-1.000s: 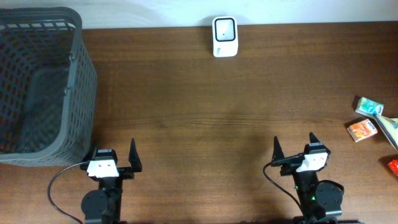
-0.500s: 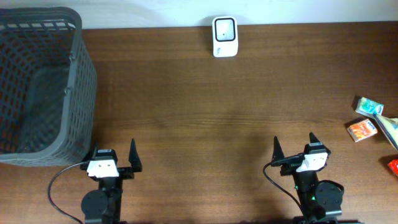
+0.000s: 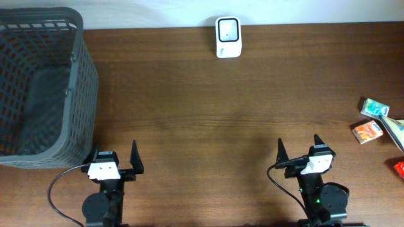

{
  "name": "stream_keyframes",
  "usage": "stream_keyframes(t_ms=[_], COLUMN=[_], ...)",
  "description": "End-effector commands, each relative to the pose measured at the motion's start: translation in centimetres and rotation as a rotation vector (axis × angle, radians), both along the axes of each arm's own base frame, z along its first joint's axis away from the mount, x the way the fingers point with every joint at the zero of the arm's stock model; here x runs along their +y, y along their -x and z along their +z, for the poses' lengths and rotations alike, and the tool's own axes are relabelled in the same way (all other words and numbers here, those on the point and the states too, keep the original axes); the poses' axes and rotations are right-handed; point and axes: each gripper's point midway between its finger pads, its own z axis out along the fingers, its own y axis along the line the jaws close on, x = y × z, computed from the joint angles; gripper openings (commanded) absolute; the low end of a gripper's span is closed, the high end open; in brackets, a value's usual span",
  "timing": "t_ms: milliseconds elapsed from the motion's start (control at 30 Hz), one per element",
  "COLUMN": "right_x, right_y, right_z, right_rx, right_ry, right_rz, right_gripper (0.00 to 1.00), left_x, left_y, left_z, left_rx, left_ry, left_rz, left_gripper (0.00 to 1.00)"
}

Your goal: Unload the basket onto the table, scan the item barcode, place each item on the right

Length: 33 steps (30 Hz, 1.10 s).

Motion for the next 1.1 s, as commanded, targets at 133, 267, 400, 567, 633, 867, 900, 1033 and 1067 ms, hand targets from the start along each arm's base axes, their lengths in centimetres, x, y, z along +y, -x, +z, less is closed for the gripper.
stream_keyframes(t_ms=[133,267,400,567,633,867,900,1033,1067], right_x=[-0.1,-0.1,-0.1,-0.1,-0.1,-0.1,-0.1,-0.1,-0.1], right_y=[0.0,0.0,0.0,0.0,0.0,0.0,0.0,0.0,0.0], right_z=[-0.3,-0.3,-0.3,-0.3,-0.3,-0.3,-0.3,-0.3,-0.3], right_rx=[0.004,0.004,0.004,0.004,0.004,0.004,0.004,0.004,0.004], right_ry=[0.002,0.002,0.002,0.002,0.002,0.002,0.002,0.002,0.002], right_rz=[-0.001,-0.001,-0.001,-0.001,-0.001,-0.001,-0.001,-0.001,-0.001], right_gripper=[0.98,0.98,0.98,0.98,0.98,0.98,0.98,0.98,0.98], left_x=[0.7,0.6,0.5,0.5,0.5,0.5,0.5,0.5,0.5], left_y=[0.0,0.1,0.1,0.1,0.1,0.1,0.1,0.1,0.1], left_z=[-0.2,-0.6,-0.6,-0.6,-0.6,-0.6,-0.6,-0.6,-0.6], left_rx=[-0.005,0.013,0.014,0.014,0.013,0.013,0.013,0.013,0.013], left_ry=[0.004,0.005,0.005,0.005,0.005,0.005,0.005,0.005,0.005], left_rz=[0.039,0.034,0.031,0.031,0.031,0.031,0.031,0.031,0.031], left_gripper=[0.99,0.99,0.99,0.99,0.99,0.99,0.99,0.99,0.99])
